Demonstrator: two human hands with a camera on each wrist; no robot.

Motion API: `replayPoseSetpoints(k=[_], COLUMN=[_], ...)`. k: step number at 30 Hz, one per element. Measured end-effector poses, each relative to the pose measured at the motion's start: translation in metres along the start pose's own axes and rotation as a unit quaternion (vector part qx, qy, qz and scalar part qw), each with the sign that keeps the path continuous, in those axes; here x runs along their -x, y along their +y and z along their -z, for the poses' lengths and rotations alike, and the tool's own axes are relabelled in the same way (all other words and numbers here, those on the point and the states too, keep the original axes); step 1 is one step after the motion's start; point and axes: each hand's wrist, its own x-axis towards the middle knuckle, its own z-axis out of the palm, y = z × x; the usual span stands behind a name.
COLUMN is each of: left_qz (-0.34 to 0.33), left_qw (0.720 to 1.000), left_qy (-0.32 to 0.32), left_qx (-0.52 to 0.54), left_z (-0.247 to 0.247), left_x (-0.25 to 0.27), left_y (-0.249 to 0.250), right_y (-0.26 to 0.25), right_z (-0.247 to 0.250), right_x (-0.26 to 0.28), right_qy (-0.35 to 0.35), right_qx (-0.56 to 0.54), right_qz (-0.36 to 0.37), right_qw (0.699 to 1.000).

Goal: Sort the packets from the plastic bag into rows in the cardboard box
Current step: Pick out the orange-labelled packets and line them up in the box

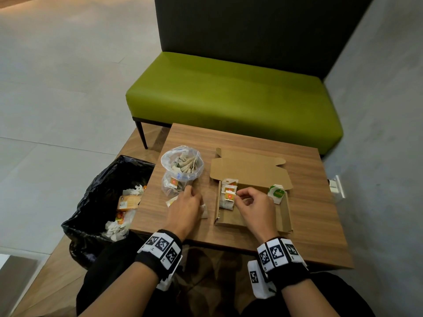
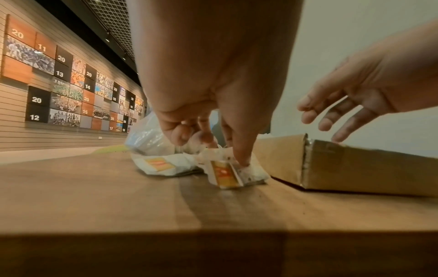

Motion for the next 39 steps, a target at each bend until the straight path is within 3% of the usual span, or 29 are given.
replayPoseSetpoints(k=[4,8,13,16,19,21,23,26,28,32,39], left_qz=[-0.057,-0.117,-0.175,-0.194,-0.129,-0.041,0.009,0.015,0.004,-0.038,-0.034], left_qw=[0.998,0.989,0.979,0.973,0.962,0.932,0.901,0.855,0.84,0.862,0.847], left_qy=[0.01,0.041,0.083,0.121,0.176,0.199,0.162,0.085,0.062,0.084,0.068], left_qx=[-0.033,-0.081,-0.07,-0.017,0.162,0.302,0.402,0.512,0.539,0.498,0.526], left_z=[0.019,0.039,0.057,0.06,0.07,0.077,0.076,0.065,0.062,0.068,0.083], left_x=[0.013,0.024,0.031,0.032,0.038,0.042,0.043,0.043,0.043,0.042,0.045], left_y=[0.0,0.006,0.014,0.014,0.015,0.017,0.021,0.027,0.034,0.048,0.054], right_y=[-0.018,-0.036,-0.042,-0.036,-0.026,-0.021,-0.022,-0.025,-0.027,-0.032,-0.025], right_z=[-0.002,-0.004,-0.003,-0.002,0.004,0.009,0.014,0.015,0.014,0.014,0.012], right_x=[0.005,0.004,0.008,0.015,0.02,0.024,0.027,0.03,0.03,0.034,0.041], right_qy=[-0.084,-0.199,-0.207,-0.178,-0.138,-0.122,-0.119,-0.105,-0.101,-0.117,-0.127], right_qx=[0.02,0.115,0.094,0.022,-0.136,-0.221,-0.298,-0.381,-0.419,-0.444,-0.378], right_qz=[0.088,0.145,0.119,0.099,0.043,0.011,-0.01,-0.028,-0.029,-0.029,-0.02], right_qw=[0.992,0.962,0.967,0.979,0.98,0.968,0.947,0.918,0.902,0.888,0.917])
